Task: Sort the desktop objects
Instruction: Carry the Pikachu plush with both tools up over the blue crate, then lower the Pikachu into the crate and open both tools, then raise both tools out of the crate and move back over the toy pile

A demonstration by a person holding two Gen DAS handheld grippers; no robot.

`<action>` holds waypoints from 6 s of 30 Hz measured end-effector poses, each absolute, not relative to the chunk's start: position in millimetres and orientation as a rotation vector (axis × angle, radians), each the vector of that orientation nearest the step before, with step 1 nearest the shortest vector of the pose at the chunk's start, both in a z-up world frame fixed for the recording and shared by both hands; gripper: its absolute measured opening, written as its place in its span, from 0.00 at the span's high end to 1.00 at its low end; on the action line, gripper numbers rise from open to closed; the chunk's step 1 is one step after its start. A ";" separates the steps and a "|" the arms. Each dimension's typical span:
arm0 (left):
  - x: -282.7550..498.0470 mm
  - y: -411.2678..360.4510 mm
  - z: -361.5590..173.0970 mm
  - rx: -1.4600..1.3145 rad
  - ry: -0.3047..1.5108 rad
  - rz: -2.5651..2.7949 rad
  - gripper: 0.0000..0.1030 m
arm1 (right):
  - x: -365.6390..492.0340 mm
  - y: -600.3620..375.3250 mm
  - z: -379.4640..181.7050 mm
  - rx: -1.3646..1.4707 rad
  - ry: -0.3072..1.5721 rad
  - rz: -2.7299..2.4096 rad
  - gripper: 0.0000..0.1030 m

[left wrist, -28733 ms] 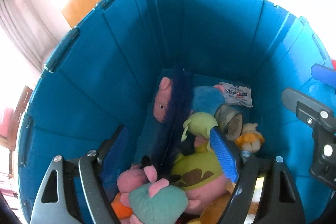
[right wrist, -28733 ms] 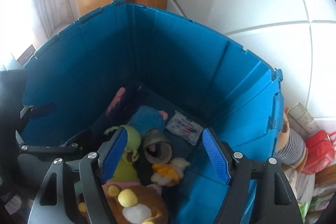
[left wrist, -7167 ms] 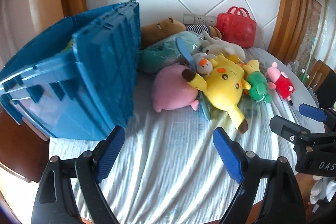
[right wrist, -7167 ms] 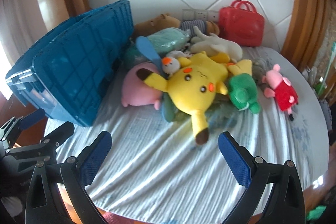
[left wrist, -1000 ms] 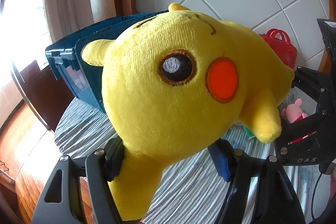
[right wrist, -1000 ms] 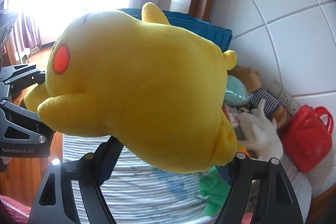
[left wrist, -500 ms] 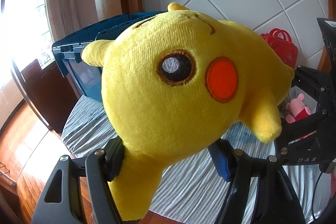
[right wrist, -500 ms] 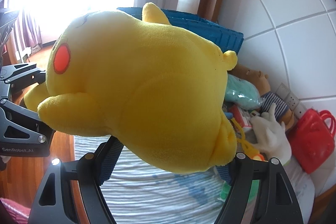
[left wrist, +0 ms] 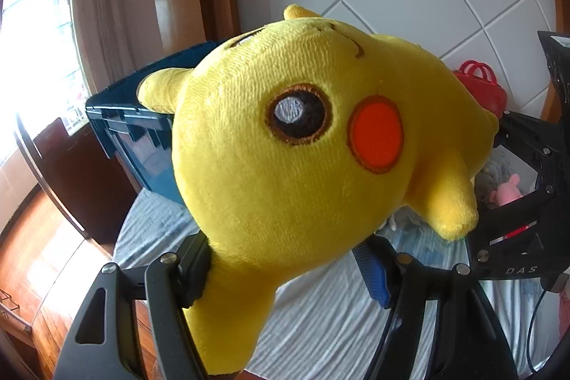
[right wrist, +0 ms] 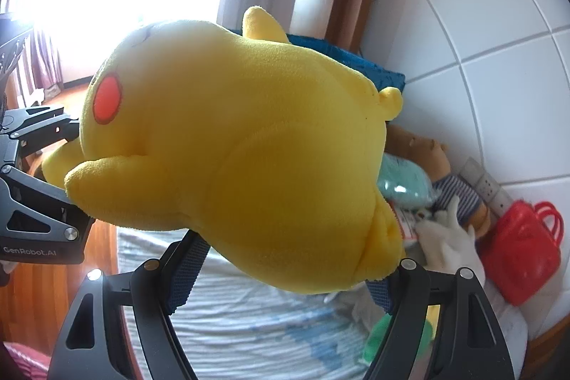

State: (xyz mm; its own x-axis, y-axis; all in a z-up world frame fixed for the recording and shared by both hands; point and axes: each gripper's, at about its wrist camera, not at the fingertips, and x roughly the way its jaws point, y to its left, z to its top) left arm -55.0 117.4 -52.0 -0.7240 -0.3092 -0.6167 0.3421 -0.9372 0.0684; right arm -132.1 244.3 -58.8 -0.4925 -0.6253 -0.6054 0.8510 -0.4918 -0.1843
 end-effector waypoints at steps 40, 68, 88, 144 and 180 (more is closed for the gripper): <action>-18.1 -142.7 13.9 0.917 -0.097 -2.819 0.33 | -52.2 2.9 -3.6 0.609 0.502 -2.290 0.24; -205.6 -244.7 54.1 0.851 -0.078 -2.770 0.33 | -251.1 -96.0 44.6 0.531 0.537 -2.263 0.24; -386.4 -334.5 41.1 1.098 -0.239 -2.907 0.33 | -369.4 -173.4 28.0 0.798 0.419 -2.425 0.24; -575.6 -350.6 -84.8 1.736 -0.151 -2.713 0.27 | -601.9 -205.4 -98.2 1.666 0.423 -2.339 0.09; -321.8 -286.2 14.1 1.327 -0.054 -2.931 0.24 | -323.5 -113.1 26.9 1.162 0.302 -2.573 0.00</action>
State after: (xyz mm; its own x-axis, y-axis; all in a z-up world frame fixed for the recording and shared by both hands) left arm -321.8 -286.2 14.1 -0.6572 0.0554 -0.7516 -0.0832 -0.9965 -0.0007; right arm -323.5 -113.1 26.9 -0.6274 -0.1849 -0.7565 0.3548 -0.9326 -0.0663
